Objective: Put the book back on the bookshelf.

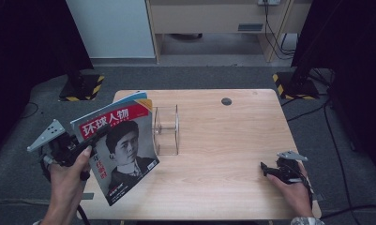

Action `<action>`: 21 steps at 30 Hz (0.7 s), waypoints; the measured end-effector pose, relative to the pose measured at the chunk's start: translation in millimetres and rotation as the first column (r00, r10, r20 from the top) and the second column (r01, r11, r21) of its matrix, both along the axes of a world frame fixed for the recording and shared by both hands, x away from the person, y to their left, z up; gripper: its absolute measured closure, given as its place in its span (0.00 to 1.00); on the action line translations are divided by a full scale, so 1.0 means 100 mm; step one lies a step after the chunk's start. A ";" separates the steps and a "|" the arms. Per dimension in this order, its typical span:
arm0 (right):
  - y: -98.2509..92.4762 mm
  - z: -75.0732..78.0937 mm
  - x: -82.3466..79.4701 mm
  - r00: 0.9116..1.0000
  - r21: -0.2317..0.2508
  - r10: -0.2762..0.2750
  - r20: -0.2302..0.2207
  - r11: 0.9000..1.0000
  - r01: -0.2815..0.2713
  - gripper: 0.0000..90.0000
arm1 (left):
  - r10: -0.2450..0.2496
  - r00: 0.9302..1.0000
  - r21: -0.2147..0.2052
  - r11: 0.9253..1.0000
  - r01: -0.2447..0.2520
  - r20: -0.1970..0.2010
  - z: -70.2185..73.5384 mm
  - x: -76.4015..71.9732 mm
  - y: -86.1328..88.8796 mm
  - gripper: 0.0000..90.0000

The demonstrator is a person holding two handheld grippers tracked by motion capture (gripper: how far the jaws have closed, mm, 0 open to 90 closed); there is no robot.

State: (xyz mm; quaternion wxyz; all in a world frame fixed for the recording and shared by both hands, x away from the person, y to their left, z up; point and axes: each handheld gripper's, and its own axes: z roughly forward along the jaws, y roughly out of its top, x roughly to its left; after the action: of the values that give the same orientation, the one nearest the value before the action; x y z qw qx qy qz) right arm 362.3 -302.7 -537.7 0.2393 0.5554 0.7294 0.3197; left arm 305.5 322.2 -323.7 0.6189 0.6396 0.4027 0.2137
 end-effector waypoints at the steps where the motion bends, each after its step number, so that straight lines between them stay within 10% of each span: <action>1: 0.00 0.00 0.00 1.000 0.000 0.000 0.000 1.000 0.000 0.19 | 0.005 1.000 -0.002 1.000 -0.005 -0.001 0.00 0.00 0.02 0.96; 21: 0.00 0.00 -0.01 1.000 0.003 -0.001 0.001 1.000 0.001 0.20 | 0.076 0.997 0.038 0.996 -0.076 0.008 0.07 -0.25 0.42 0.96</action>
State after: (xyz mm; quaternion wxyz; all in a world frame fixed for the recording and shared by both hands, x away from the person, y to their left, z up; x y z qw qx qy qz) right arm 361.5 -302.5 -537.7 0.2391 0.5557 0.7287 0.3209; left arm 280.1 364.4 -316.9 0.5992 0.6348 0.4208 0.2468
